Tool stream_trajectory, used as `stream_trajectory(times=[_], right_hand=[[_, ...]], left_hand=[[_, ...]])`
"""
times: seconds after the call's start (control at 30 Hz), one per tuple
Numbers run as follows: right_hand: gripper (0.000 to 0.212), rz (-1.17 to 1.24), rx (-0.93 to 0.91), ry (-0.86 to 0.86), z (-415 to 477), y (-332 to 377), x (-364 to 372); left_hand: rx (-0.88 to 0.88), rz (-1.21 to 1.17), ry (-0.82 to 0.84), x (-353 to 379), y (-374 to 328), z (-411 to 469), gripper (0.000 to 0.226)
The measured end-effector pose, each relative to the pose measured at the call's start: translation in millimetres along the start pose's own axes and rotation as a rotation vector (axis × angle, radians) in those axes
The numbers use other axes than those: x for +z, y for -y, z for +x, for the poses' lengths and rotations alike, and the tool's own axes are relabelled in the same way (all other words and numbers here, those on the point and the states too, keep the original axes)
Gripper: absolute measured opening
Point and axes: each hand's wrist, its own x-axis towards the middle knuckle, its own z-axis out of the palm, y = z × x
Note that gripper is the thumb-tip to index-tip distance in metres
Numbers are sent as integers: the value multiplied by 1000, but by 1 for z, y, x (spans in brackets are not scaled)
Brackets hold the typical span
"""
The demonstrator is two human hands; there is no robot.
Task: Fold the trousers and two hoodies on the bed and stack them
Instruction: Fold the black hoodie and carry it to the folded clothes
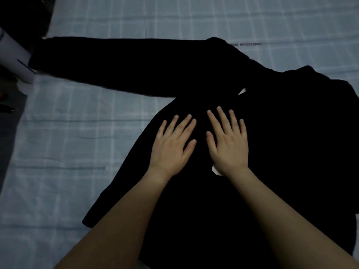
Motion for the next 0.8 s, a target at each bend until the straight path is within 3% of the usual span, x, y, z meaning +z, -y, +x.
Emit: stream_trajectory(times=[0.53, 0.7, 0.8], right_hand=[[63, -41, -1, 51, 8, -2, 5], [66, -10, 16, 29, 9, -7, 12], [64, 6, 26, 72, 8, -1, 2]], left_hand=[[-35, -83, 91, -10, -4, 7, 59], [23, -364, 26, -19, 9, -1, 51], [-51, -465, -62, -33, 22, -11, 47]])
